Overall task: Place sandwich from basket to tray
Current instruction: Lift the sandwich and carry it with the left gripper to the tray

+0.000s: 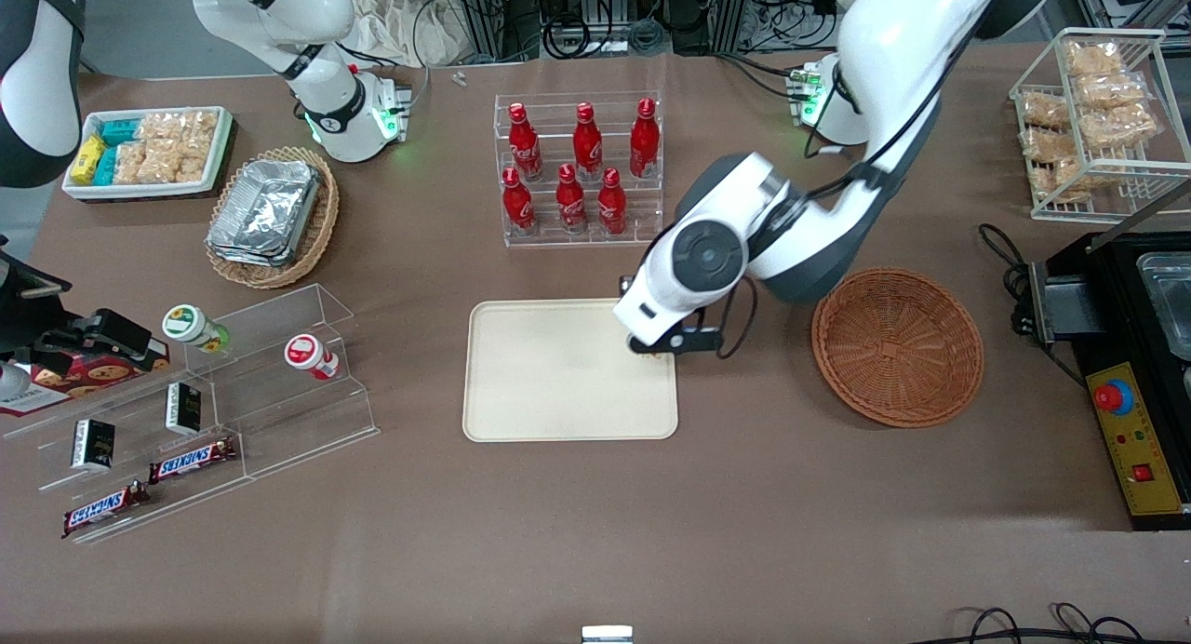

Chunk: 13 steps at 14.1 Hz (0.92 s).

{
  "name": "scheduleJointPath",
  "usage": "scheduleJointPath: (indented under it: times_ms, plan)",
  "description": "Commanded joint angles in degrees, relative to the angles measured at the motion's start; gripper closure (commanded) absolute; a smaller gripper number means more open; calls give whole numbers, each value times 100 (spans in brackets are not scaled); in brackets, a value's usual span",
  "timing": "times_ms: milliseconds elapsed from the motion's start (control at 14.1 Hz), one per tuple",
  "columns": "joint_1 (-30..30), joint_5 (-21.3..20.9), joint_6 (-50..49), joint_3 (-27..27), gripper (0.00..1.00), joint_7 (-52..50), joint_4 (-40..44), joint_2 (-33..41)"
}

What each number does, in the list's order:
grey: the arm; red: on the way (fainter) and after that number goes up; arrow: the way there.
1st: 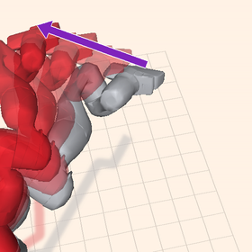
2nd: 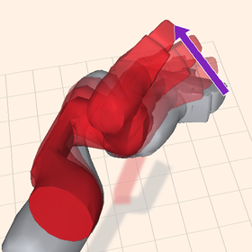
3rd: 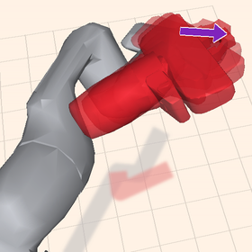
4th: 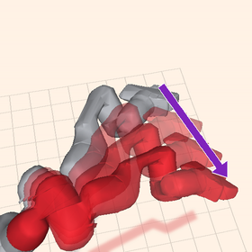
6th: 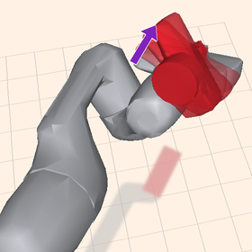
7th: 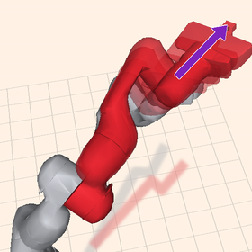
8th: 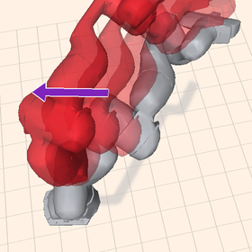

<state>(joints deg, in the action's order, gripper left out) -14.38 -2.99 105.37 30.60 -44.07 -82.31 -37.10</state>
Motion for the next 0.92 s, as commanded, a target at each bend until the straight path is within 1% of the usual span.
scheduleJointPath:
  times_ms: [0, 142, 213, 354, 567, 850]
  plan:
    - [-65, -342, 281, 8, 100, -146, 277, -508]
    - [-48, -518, 370, -27, 100, -146, 286, -667]
    - [-65, -562, 370, -158, 100, -155, 277, -693]
    - [-65, -580, 422, -239, 100, -207, 286, -781]
    - [-65, -598, 861, -256, 100, -620, 286, -887]
    - [-74, -606, 993, -265, 100, -744, 286, -913]
